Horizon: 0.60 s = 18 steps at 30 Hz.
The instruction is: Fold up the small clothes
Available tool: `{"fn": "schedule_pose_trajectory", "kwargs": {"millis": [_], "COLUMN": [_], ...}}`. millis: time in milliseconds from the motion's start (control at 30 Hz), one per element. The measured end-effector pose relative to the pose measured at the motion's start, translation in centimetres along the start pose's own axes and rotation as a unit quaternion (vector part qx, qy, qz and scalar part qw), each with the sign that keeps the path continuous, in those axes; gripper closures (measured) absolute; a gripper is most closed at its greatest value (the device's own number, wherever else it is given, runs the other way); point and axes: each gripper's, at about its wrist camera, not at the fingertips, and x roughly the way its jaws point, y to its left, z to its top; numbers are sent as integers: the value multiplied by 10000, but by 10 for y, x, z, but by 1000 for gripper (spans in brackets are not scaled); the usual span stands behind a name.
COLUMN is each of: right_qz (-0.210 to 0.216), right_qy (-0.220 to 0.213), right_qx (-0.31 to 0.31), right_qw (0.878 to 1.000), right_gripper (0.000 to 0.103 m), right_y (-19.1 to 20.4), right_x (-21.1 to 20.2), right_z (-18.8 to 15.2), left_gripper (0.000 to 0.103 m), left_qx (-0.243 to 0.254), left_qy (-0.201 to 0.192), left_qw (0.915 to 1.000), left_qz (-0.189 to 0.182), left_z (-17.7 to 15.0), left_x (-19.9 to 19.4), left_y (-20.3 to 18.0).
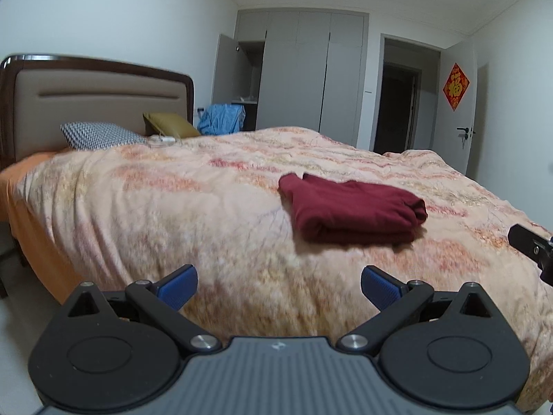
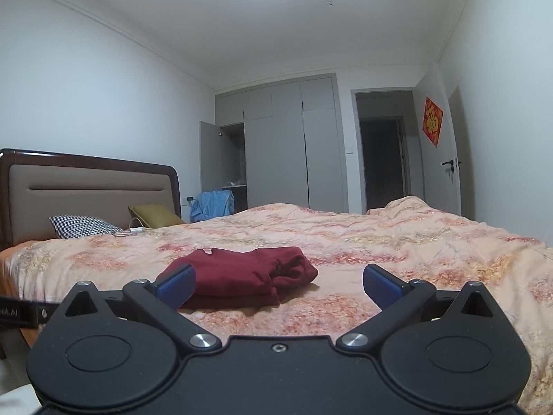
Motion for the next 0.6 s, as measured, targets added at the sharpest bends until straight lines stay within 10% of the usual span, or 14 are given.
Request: {"fn": "schedule_pose_trajectory", "kwargs": {"millis": [600], "right_qz": [42], "right_qy": [468], "right_qx": [87], "right_qw": [9989], "right_gripper": [0], "right_y": [-2], "right_x": [19], "right_z": [-8], "left_gripper": [0], "left_qx": [-300], "left_qy": [312], "left_qw": [9990], "left_qz": [133], "left_z": [-10], "left_x": [10], "left_y": [12]}}
